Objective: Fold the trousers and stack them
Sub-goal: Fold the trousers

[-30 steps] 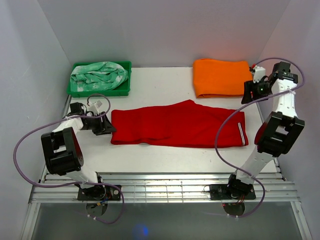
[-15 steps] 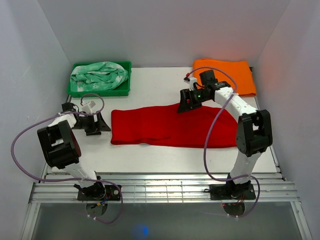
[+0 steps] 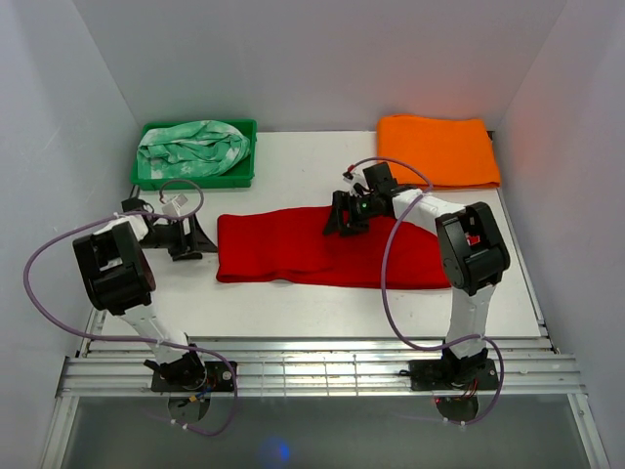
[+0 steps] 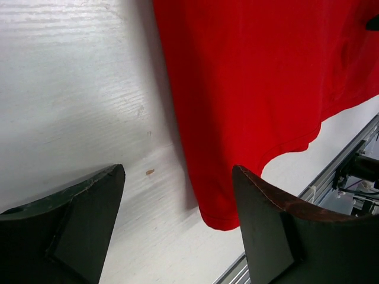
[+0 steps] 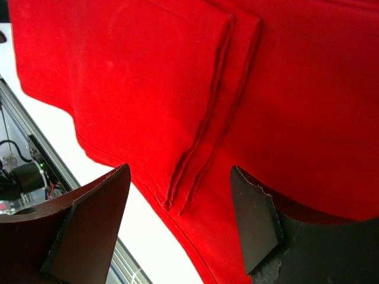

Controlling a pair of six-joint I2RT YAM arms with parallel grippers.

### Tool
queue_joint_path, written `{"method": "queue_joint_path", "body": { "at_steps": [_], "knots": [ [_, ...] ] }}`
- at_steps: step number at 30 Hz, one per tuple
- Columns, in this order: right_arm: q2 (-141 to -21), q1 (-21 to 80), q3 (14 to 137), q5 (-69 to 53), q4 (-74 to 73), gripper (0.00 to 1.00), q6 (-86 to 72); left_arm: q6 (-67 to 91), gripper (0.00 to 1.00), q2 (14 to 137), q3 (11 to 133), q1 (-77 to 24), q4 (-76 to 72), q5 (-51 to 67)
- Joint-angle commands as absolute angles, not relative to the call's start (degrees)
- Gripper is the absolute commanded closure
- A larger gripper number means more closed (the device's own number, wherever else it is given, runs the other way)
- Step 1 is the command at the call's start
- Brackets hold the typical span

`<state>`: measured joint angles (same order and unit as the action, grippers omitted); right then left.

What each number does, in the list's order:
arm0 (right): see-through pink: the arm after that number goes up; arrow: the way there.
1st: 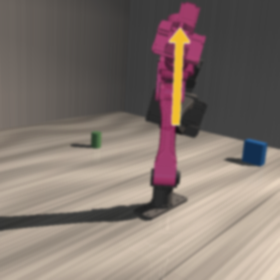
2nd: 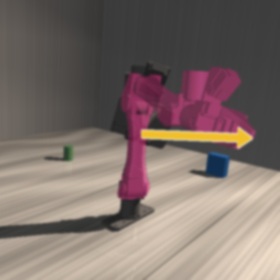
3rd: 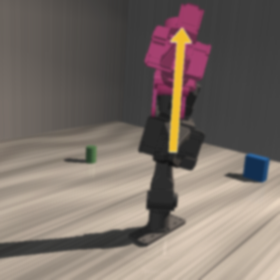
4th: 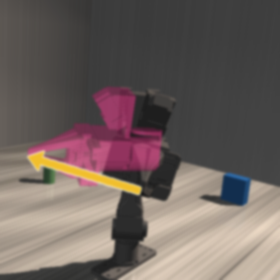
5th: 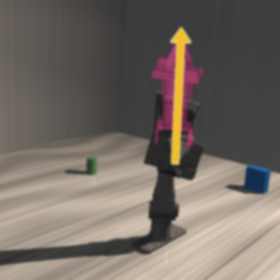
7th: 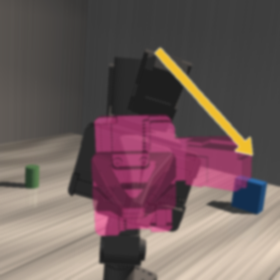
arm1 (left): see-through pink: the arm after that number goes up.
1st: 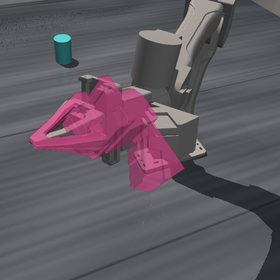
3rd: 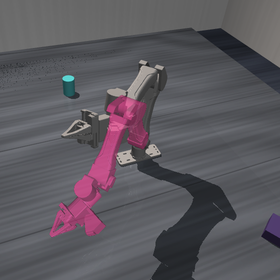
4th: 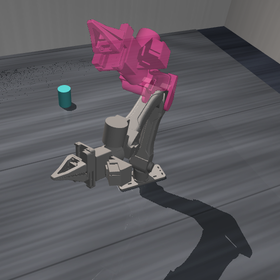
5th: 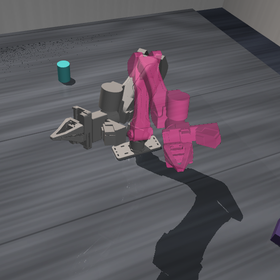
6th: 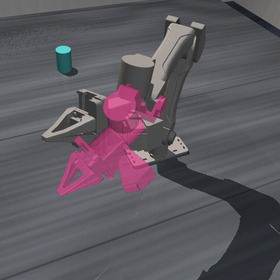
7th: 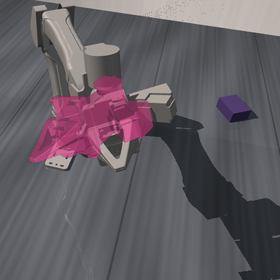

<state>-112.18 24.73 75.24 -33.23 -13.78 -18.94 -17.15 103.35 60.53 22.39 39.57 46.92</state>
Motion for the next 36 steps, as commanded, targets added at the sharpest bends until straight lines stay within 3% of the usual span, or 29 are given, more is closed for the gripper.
{"method": "queue_joint_path", "body": {
  "at_steps": [1,6,7,10,12,13,17,21,25,36],
  "knots": [
    [-113.90,25.84,73.30,-31.46,-8.36,0.27,-23.55,-16.79,0.16,104.14,61.96,20.57,37.44,48.17],
    [-116.27,26.80,73.12,-31.99,-8.09,0.32,-24.26,-14.94,0.39,106.34,63.80,18.46,34.02,43.87],
    [-116.54,26.98,73.04,-31.99,-8.09,0.36,-24.26,-14.77,0.50,106.70,64.59,18.37,33.93,43.51],
    [-117.24,27.25,72.34,-31.81,-7.56,0.44,-24.35,-15.20,0.65,107.75,67.32,18.37,34.01,40.36],
    [-118.03,27.33,72.42,-32.78,-6.95,0.49,-24.69,-16.17,0.56,107.93,68.55,18.46,34.89,39.73],
    [-118.21,27.33,72.68,-33.57,-6.60,0.57,-24.78,-16.35,0.40,107.93,68.90,18.46,35.33,39.55],
    [-118.74,27.60,73.65,-37.09,-5.45,0.59,-25.84,-16.61,0.23,107.05,68.03,18.37,35.42,39.11],
    [-120.14,27.60,74.44,-37.97,-5.36,0.65,-26.37,-16.08,0.20,106.00,66.97,18.37,35.07,39.37],
    [-118.83,27.60,74.01,-39.55,-4.83,0.92,-26.80,-16.00,0.19,105.03,66.18,18.46,34.72,39.11],
    [-105.47,27.51,65.49,-42.02,-1.93,0.92,-27.95,-16.08,0.15,104.33,64.78,18.54,34.10,39.46]
  ]
}}
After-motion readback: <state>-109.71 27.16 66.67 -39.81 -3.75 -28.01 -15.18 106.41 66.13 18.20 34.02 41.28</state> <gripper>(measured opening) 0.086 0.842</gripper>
